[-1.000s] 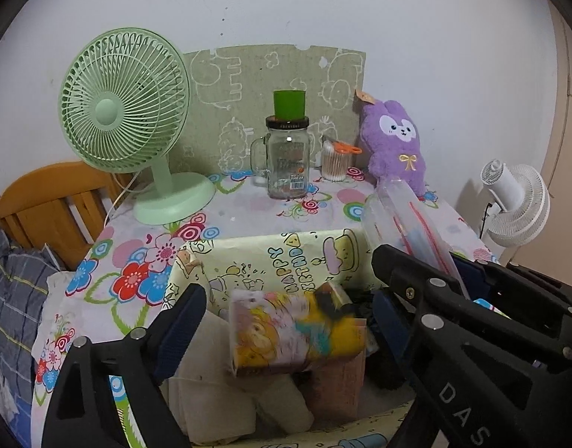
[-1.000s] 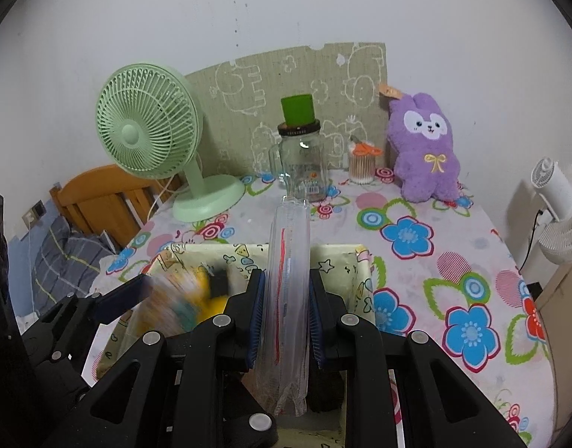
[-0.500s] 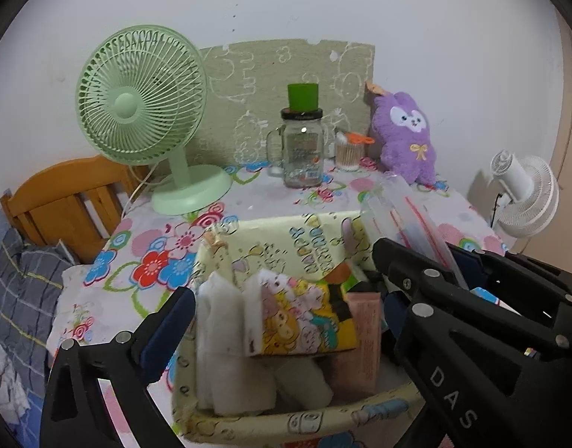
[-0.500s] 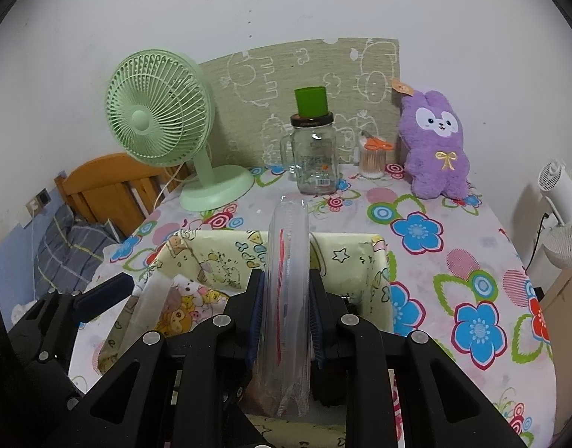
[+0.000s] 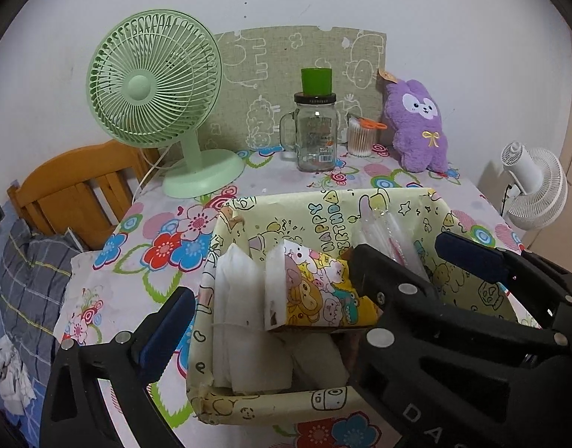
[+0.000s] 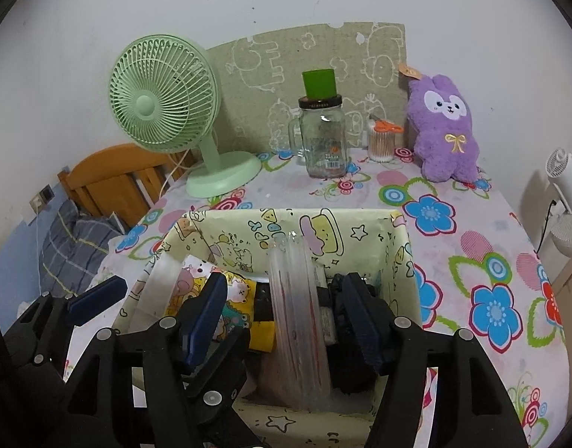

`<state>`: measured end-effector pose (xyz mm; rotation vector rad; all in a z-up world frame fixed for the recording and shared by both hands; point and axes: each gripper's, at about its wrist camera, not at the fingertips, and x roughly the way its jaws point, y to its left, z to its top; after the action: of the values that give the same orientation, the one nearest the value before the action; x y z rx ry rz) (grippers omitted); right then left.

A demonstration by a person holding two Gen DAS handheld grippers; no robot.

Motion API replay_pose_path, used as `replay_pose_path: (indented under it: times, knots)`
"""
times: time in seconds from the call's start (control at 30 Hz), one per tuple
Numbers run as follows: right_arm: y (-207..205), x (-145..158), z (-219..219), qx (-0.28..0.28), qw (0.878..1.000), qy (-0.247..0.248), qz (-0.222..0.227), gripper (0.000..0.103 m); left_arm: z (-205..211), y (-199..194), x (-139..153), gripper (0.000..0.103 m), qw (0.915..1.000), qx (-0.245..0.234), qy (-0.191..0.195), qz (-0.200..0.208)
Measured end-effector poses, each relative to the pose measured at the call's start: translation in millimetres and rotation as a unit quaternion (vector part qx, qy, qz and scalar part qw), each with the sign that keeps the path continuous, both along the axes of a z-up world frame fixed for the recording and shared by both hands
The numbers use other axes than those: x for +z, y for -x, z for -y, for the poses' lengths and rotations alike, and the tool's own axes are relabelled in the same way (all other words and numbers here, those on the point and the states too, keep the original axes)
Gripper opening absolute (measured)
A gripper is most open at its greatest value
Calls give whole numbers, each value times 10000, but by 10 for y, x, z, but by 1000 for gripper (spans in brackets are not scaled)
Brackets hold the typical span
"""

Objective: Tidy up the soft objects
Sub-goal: 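Lower both grippers into the fabric box and open them to drop cartoon box and straw bag, then withdraw both open grippers up and back from the fabric box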

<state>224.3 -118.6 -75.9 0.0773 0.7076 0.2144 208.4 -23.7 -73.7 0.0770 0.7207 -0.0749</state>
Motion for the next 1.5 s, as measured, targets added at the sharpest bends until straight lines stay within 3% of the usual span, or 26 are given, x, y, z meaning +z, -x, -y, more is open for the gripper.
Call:
replay_pose_path:
  times: [0.1, 0.73, 1.07, 1.5]
  knots:
    - [30, 8, 19, -42, 10000, 12, -5, 75, 15, 21, 8, 102, 10000, -30, 23, 16]
    - [413, 182, 140, -465, 9985, 284, 61, 85, 63, 309, 94, 102, 9986, -243, 456, 96]
    - [710, 357, 218, -625, 9968, 358, 345, 92, -2, 546, 231, 102, 9982, -174, 462, 336]
    - [1143, 561, 346, -822, 9940, 315, 654, 92, -179, 991, 495, 102, 9974, 71, 295, 655]
